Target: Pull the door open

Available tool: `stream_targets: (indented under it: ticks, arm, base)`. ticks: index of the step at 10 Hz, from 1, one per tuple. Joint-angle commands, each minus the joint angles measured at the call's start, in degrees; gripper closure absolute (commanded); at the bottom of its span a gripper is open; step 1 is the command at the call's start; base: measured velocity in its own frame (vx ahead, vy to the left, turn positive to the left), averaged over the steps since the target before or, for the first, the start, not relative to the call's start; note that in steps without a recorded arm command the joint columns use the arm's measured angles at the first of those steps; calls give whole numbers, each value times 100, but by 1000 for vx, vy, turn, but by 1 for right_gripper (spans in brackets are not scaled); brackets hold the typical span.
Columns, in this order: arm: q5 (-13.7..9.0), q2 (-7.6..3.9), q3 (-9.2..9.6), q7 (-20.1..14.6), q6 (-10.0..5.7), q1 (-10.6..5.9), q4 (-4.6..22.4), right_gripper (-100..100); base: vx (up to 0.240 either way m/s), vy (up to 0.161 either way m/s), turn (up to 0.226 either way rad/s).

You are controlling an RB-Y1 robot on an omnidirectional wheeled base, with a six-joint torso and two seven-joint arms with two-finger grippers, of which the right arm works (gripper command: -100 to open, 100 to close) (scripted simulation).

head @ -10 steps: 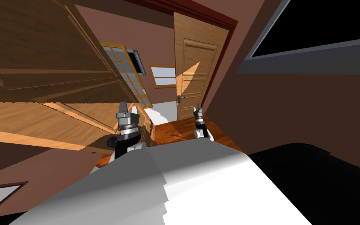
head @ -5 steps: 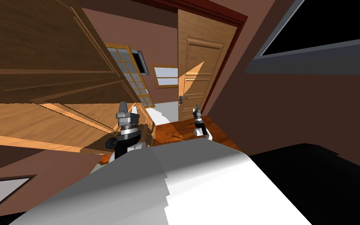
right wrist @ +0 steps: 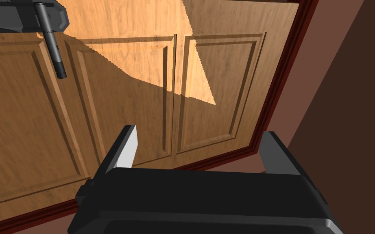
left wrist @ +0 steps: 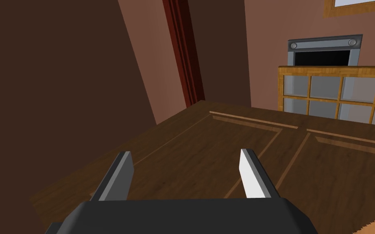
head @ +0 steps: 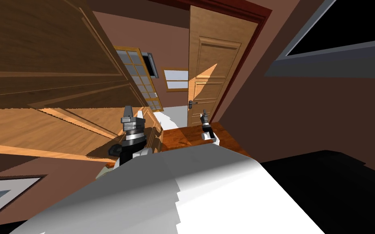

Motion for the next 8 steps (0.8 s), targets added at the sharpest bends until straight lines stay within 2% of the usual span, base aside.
stream_targets:
  ticks: [1, 2, 3, 4, 8]
  arm:
    - [-151, -88, -16, 35, 44, -157, 286, -100]
    - [-151, -88, -16, 35, 44, -157, 336, -100]
    - [-238, -129, -21, 63, 66, -265, 499, -100]
    - [-238, -129, -21, 63, 66, -265, 535, -100]
    - [-582, -288, -40, 175, 150, -688, 1312, -100]
  base:
    - [97, -45, 103]
    - [68, -32, 34]
    - [57, -18, 81]
    - [38, -15, 42]
    - [71, -39, 110]
